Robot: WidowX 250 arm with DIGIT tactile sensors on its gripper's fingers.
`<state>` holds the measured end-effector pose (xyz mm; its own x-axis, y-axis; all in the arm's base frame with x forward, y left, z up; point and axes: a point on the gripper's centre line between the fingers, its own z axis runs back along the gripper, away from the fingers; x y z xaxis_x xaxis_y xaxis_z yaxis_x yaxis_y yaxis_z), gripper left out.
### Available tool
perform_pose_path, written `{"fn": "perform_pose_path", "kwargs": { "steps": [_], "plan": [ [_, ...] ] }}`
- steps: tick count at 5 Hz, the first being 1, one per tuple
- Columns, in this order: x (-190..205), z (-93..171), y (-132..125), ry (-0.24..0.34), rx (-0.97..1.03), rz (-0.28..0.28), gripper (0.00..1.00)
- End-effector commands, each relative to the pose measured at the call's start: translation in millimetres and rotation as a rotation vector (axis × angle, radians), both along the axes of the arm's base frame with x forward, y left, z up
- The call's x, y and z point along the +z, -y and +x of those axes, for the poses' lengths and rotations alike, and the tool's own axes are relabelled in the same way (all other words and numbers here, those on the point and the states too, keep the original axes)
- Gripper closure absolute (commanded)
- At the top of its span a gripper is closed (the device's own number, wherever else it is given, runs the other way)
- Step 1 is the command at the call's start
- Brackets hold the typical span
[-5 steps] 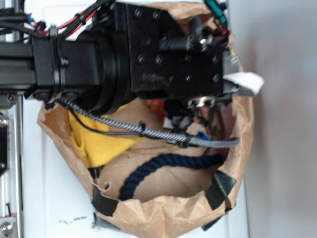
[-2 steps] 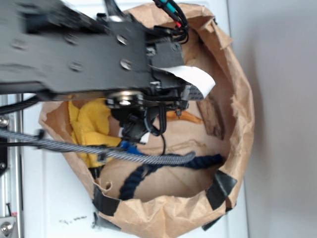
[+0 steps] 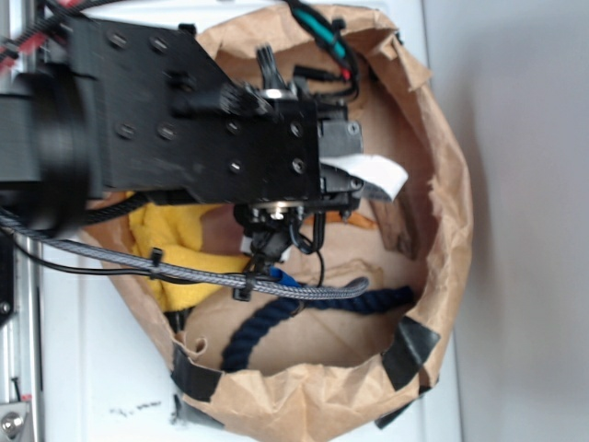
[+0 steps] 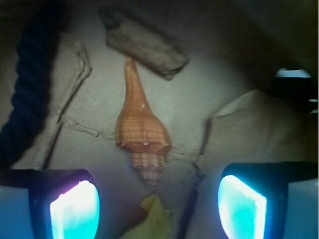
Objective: Grab the shell.
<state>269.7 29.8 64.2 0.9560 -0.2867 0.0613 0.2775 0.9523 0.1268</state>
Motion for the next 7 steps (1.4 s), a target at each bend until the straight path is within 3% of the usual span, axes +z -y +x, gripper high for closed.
{"fn": "perform_pose_path", "kwargs": {
  "steps": [1,5,6,7],
  "plan": [
    [-5.2,0.5,4.4,0.058,-0.061,-0.054,0.00],
    [-35.3,39.8,5.9,0.045,0.016,0.010,0.00],
    [-30.7,37.5,5.3,0.063,0.034,0.007,1.00],
    [-20.7,33.5,5.7,0.098,0.024,0.007,1.00]
  ]
}}
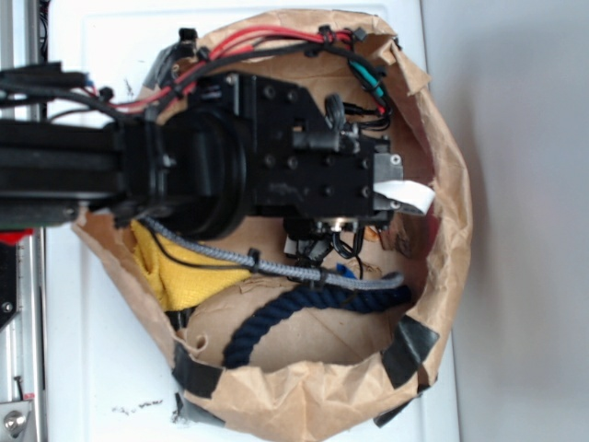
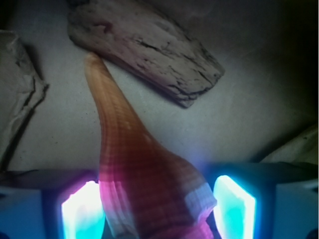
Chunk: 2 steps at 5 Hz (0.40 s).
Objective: Grab the shell.
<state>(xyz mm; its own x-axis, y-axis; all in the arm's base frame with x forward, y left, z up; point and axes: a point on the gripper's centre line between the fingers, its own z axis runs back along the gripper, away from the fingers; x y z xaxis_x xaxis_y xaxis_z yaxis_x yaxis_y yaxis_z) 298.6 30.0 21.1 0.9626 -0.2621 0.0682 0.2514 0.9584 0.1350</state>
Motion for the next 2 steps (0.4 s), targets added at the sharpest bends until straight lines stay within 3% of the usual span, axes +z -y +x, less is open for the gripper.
{"fn": "perform_pose_path", "kwargs": {
  "steps": [1,2],
  "plan": [
    [49.4,-7.8,9.4,0.141,0.016,0.013,1.00],
    [98.7,-26.1,12.2,0.146,0.027,-0.037,1.00]
  ]
}}
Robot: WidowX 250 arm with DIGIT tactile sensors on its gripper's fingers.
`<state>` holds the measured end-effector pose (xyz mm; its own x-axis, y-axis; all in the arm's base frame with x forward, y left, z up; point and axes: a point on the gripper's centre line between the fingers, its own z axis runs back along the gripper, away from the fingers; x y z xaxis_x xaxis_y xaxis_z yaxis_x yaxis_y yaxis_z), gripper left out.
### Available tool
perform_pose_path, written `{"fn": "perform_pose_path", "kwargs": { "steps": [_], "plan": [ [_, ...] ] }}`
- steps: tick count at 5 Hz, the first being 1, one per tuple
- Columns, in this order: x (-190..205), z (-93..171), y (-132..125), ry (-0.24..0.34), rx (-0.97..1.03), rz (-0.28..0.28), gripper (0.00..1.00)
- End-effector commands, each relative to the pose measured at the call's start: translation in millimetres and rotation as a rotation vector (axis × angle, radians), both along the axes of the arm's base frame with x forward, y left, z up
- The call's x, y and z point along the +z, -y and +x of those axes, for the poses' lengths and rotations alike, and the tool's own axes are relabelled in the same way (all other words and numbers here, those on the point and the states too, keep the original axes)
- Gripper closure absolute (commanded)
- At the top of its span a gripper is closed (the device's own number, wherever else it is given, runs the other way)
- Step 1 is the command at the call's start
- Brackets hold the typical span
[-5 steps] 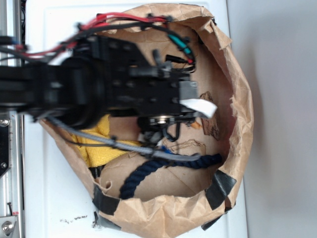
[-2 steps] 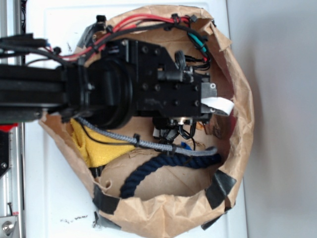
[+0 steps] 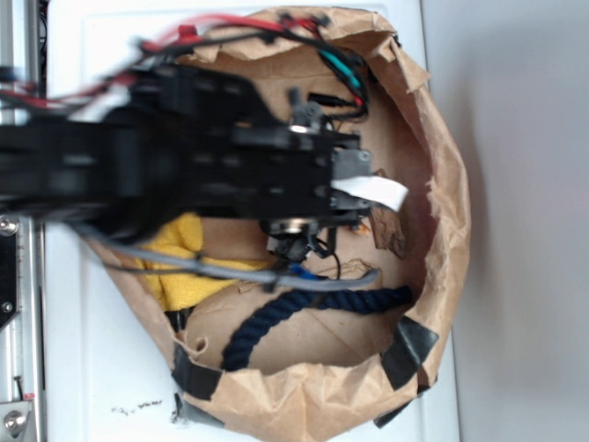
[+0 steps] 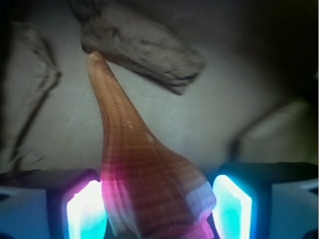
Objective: Grab the shell.
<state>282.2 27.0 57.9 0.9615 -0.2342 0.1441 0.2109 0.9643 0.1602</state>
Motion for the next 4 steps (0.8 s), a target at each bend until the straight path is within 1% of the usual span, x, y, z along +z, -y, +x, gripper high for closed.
{"fn": "perform_pose_path", "kwargs": {
  "steps": [1,3,4],
  "plan": [
    [90.0,-14.9,9.8,0.064,0.026,-0.050,1.00],
    [116.5,0.0,13.2,0.044,0.063,-0.064,1.00],
    [114.4,4.2,17.1,0.033,0.073,-0.019,1.00]
  ]
}}
